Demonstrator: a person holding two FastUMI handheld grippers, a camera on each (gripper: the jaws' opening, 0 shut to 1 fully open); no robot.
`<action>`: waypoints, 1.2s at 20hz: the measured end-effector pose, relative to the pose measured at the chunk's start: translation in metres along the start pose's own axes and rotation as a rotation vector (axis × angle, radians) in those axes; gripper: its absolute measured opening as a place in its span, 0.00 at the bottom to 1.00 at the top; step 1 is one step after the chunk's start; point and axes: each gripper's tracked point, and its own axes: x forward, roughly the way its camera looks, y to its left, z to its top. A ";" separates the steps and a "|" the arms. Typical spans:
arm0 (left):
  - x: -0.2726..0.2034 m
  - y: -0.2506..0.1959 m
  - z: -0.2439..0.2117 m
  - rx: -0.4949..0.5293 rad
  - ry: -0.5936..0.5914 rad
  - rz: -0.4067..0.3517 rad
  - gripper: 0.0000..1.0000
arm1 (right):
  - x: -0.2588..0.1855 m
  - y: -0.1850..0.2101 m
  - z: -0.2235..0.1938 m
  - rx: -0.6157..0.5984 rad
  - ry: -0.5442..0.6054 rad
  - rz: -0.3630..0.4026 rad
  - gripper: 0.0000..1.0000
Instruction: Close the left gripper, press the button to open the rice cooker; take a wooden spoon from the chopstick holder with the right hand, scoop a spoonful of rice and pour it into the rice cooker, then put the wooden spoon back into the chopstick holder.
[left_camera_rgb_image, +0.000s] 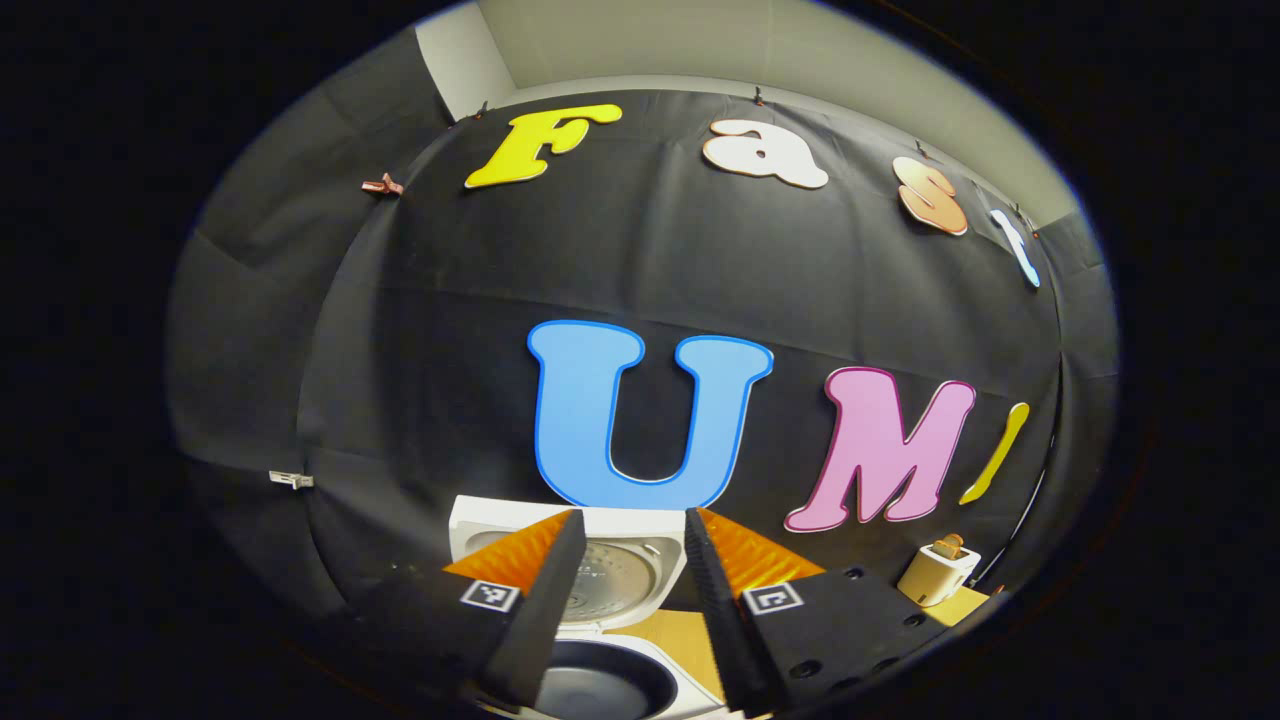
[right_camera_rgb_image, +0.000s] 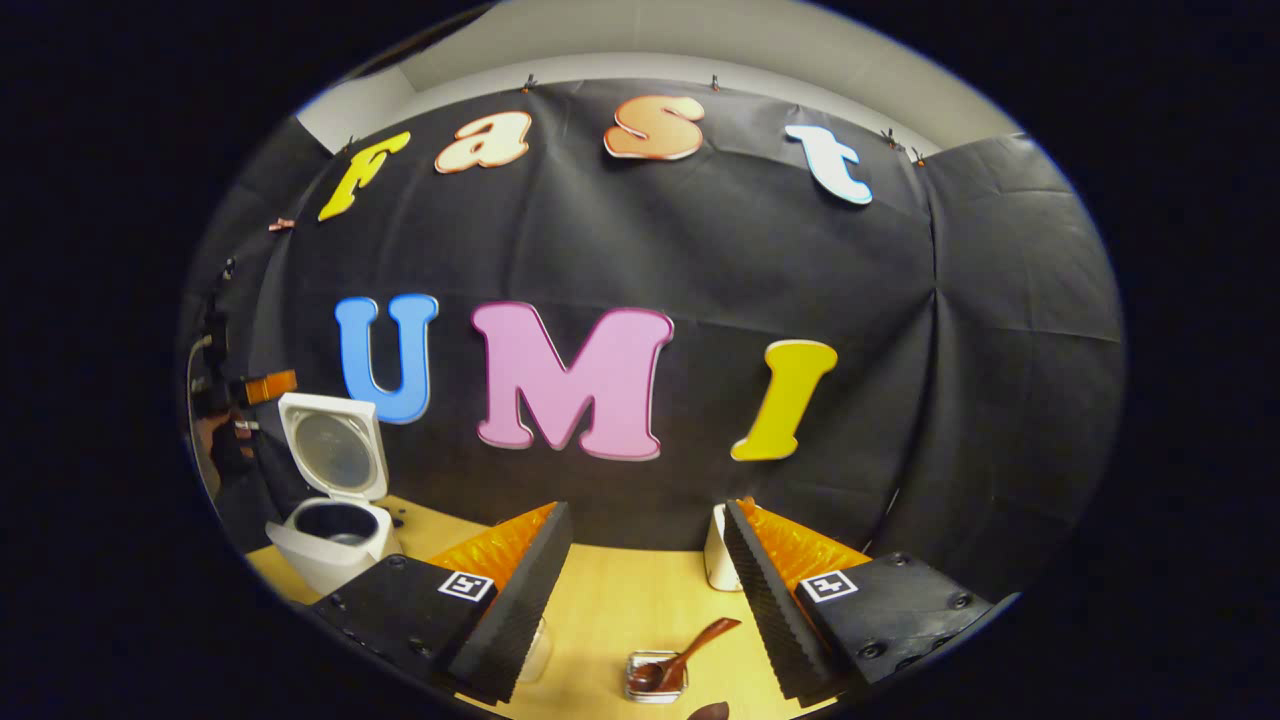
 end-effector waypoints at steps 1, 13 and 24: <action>-0.003 -0.008 0.001 -0.001 0.003 -0.001 0.86 | 0.003 -0.008 -0.020 0.004 0.034 0.010 0.95; -0.073 -0.095 -0.002 0.084 0.100 0.077 0.94 | 0.057 -0.029 -0.258 0.269 0.417 0.190 0.90; -0.117 -0.099 -0.012 0.137 0.181 0.131 0.94 | 0.114 -0.005 -0.311 0.427 0.506 0.261 0.52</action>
